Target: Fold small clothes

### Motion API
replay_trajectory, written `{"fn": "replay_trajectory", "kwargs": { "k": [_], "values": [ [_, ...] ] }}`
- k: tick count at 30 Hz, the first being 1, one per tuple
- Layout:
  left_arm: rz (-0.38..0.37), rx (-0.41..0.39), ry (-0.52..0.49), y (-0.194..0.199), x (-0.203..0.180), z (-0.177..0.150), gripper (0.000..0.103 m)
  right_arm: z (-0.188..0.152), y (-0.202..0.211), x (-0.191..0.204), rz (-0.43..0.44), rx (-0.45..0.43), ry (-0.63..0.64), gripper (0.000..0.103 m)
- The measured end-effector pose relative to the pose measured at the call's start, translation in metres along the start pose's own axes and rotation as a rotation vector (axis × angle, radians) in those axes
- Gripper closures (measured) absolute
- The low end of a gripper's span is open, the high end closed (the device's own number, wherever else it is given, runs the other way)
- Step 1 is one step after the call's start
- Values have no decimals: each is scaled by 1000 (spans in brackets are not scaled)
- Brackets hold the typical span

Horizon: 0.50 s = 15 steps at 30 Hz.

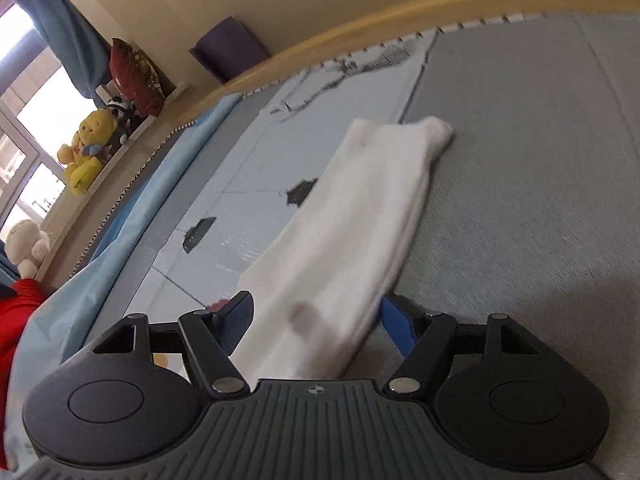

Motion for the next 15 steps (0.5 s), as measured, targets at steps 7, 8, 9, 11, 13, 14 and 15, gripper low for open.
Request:
{"fn": "replay_trajectory", "kwargs": {
  "k": [7, 8, 9, 11, 13, 14, 15],
  "values": [
    [-9, 8, 26, -1, 16, 7, 10, -2, 13, 54, -140, -144, 295, 98],
    [-15, 5, 43, 1, 20, 9, 10, -7, 26, 82, -122, -191, 386, 98],
    [-17, 2, 60, 2, 23, 11, 10, -14, 38, 106, -94, -220, 450, 98],
    [-27, -2, 103, 5, 31, 15, 10, -49, 69, 171, -33, -281, 624, 98],
    [-35, -4, 128, 8, 36, 18, 10, -107, 104, 237, 47, -358, 842, 98],
    [-33, -7, 132, 9, 38, 19, 10, -144, 120, 266, 102, -390, 950, 98],
    [-25, -13, 132, 10, 42, 20, 10, -192, 136, 296, 171, -404, 1080, 98]
  ]
}}
Point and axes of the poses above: each gripper's, at about its wrist camera, not at the fingertips, and y roughly against the way its jaws point, x to its left, z to its top, the point moved 10 cm from there along -y, roughly the way its jaws point, and after that the axes turned 14 degrees about x, right-handed, at the moved point
